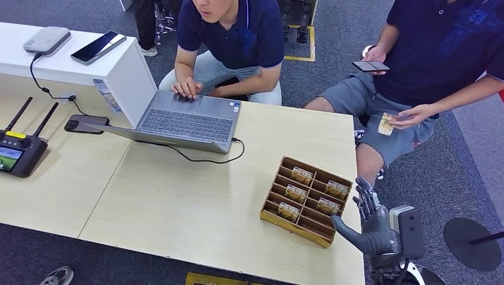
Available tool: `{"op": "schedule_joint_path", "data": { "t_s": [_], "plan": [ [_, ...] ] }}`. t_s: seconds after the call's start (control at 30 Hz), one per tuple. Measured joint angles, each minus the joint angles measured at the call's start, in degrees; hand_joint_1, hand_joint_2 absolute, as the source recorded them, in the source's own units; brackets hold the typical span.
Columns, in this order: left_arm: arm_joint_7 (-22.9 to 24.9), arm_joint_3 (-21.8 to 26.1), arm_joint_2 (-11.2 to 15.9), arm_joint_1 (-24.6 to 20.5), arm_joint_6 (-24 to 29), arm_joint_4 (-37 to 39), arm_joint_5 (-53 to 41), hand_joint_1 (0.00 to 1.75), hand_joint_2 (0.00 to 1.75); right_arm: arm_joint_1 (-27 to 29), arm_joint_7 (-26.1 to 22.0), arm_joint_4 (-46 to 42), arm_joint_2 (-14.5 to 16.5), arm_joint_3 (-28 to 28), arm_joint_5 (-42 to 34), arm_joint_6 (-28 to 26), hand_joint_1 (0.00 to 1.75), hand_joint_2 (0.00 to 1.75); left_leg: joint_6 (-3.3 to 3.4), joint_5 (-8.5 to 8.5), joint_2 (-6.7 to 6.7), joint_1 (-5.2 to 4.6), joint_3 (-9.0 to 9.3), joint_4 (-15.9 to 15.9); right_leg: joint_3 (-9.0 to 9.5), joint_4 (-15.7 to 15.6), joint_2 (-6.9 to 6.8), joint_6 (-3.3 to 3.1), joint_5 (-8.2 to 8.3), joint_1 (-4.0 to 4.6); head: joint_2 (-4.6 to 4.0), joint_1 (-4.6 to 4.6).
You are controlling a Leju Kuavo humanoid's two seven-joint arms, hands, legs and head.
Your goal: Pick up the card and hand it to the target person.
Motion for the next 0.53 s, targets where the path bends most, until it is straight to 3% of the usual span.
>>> {"op": "schedule_joint_path", "data": {
  "t_s": [0.23,0.53],
  "plan": [
    [-0.67,0.0,0.33,0.0,0.02,0.15,-0.11,0.0,0.0,1.1,2.96,-1.87,-3.89,0.29,0.28,3.04,0.0,1.75,0.0,0.0,0.01,0.0,0.02,0.0,0.01,0.0,0.04,0.0,0.0,0.0,0.0,-0.01],
    [-0.93,0.02,0.53,0.0,-0.04,0.19,-0.17,0.0,0.0,1.08,4.44,-3.87,-6.46,1.25,0.41,4.77,0.0,1.75,0.0,0.0,0.01,0.0,0.01,0.0,0.01,0.01,0.03,0.0,0.0,0.0,0.0,0.0]
  ]
}}
